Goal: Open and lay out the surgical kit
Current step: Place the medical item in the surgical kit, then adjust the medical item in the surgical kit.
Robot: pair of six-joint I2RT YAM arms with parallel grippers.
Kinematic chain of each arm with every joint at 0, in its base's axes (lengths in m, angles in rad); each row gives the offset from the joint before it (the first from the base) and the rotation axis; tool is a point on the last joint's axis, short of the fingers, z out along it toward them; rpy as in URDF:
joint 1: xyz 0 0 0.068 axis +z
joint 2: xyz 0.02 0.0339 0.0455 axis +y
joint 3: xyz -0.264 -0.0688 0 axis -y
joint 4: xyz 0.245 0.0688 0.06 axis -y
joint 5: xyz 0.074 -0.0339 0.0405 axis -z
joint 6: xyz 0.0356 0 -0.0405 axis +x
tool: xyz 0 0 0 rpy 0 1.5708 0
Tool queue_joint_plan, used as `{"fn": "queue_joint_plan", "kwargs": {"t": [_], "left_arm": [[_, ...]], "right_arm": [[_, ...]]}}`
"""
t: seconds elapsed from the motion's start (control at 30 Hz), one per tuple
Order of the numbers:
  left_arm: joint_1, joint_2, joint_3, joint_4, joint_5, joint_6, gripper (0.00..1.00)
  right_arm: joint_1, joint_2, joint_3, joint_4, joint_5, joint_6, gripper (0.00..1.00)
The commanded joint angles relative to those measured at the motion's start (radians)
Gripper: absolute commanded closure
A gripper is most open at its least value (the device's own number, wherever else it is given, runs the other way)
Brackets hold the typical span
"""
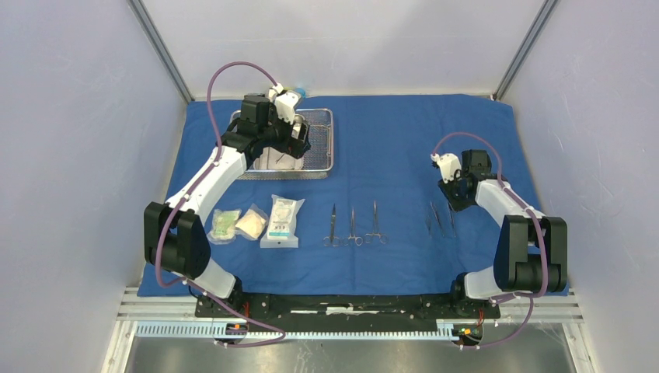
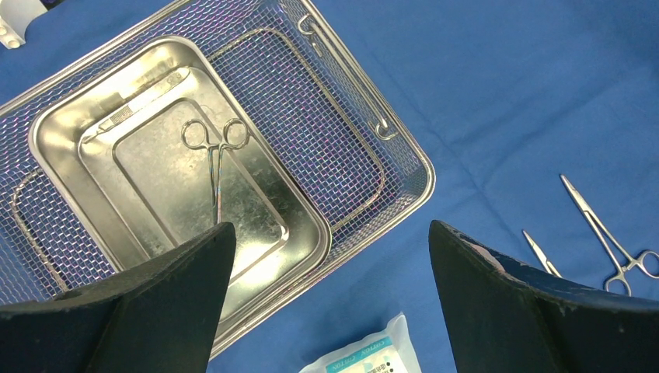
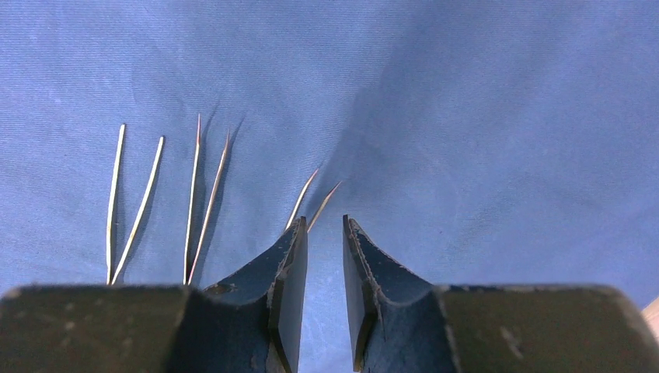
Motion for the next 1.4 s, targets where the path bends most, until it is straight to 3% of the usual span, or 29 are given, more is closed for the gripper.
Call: {"fn": "queue_joint_plan", "kwargs": {"t": [0.0, 0.47, 0.77, 0.97, 1.37], "left_arm": [[-0.001, -0.030, 0.006, 0.010, 0.024, -0.026, 0.00], [0.000, -0.024, 0.013, 0.015, -0.005, -0.024, 0.00], [0.009, 0.009, 0.046, 0.003, -0.127, -0.061, 0.00], [0.035, 0.038, 0.065, 0.000, -0.150, -0.102, 0.00], [0.048, 0.086, 0.067, -0.006, -0.132, -0.097, 0.00]], "right_arm": [[-0.003, -0.030, 0.036, -0.004, -0.021, -0.011, 0.70], [-0.004, -0.057, 0.089, -0.027, -0.047, 0.007, 0.68], [-0.003, -0.100, 0.143, 0.040, -0.118, 0.074, 0.55], [-0.001, -0.127, 0.089, 0.092, -0.116, 0.078, 0.46], [0.111, -0.105, -0.039, 0.178, -0.066, 0.026, 0.49]]}}
